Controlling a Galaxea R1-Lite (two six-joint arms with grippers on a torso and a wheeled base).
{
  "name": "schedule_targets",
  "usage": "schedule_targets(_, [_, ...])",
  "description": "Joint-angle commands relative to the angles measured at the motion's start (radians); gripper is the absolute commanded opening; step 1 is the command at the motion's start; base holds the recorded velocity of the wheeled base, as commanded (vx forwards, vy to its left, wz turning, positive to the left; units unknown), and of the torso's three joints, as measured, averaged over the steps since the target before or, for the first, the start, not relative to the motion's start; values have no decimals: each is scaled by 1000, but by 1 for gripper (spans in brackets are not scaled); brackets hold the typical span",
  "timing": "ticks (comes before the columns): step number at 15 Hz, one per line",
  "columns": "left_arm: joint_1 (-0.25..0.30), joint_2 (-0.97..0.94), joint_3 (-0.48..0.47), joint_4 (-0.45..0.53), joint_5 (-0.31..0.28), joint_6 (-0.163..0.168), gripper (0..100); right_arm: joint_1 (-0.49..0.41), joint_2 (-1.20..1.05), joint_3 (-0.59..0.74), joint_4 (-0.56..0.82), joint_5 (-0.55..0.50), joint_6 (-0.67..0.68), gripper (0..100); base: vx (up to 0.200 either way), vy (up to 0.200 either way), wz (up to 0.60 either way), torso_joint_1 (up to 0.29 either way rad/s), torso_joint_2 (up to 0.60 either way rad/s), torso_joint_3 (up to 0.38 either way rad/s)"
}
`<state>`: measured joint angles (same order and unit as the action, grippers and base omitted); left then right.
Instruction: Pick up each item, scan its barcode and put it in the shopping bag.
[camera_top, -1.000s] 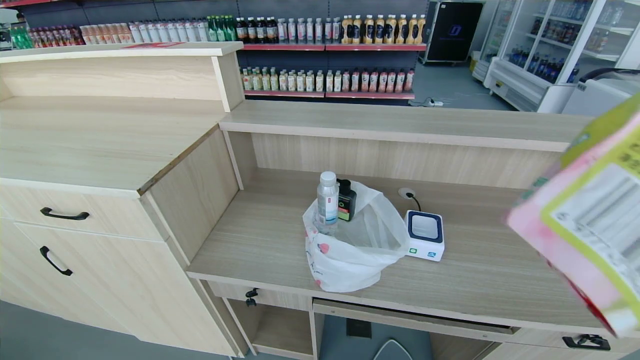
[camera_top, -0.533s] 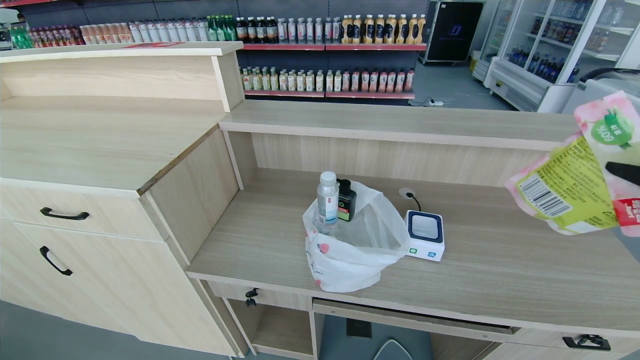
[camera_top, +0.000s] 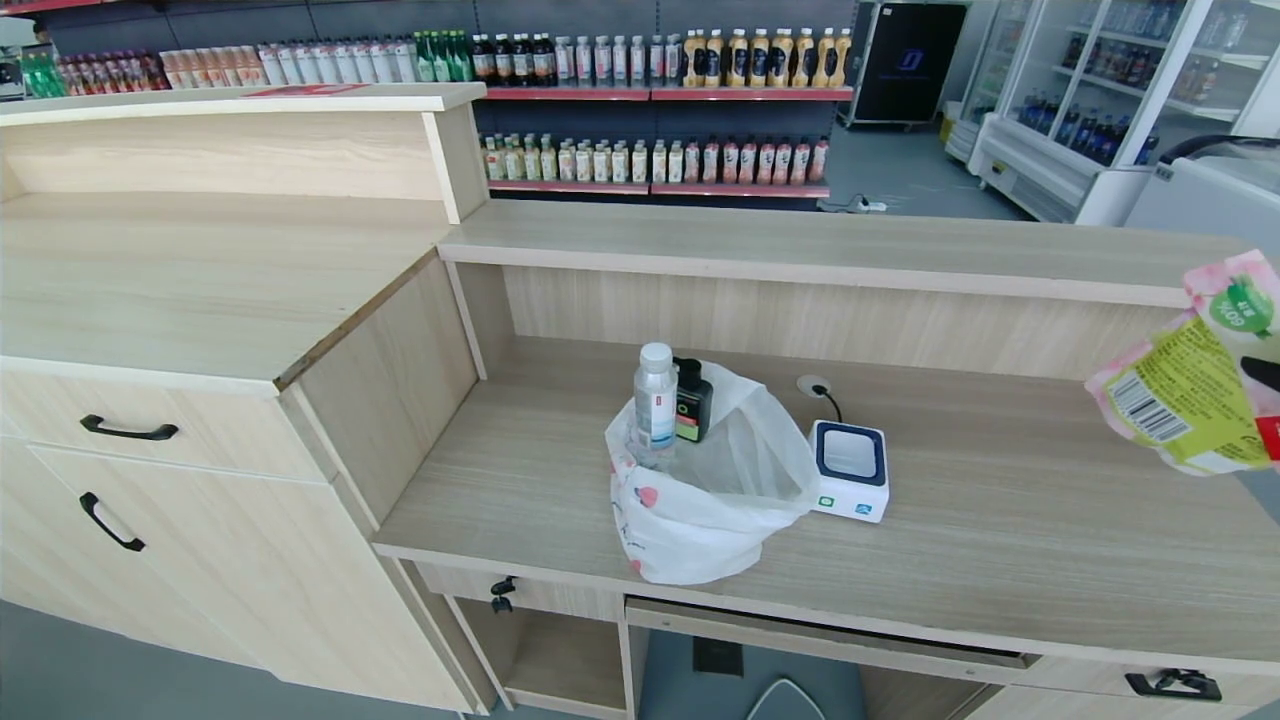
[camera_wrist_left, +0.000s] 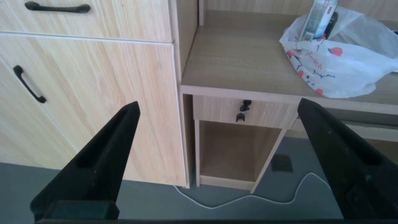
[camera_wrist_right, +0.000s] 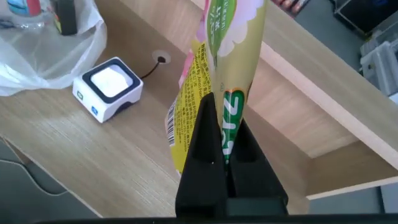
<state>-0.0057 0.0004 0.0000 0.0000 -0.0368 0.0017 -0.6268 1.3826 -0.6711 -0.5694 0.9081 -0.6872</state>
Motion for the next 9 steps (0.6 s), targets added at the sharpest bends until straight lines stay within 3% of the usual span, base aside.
schedule_targets(1, [0,1,0,0,0,0,100,2,78,-25,-3,-2,-34,0,0,0,600,2,2,2])
schedule_targets(5, [0,1,0,0,0,0,100,35,174,-56,-10,-3,-222,0,0,0,600,4,2,4])
schedule_targets(9, [0,1,0,0,0,0,100,76,319,-67,-155,-2,-302,0,0,0,600,-1,1,0])
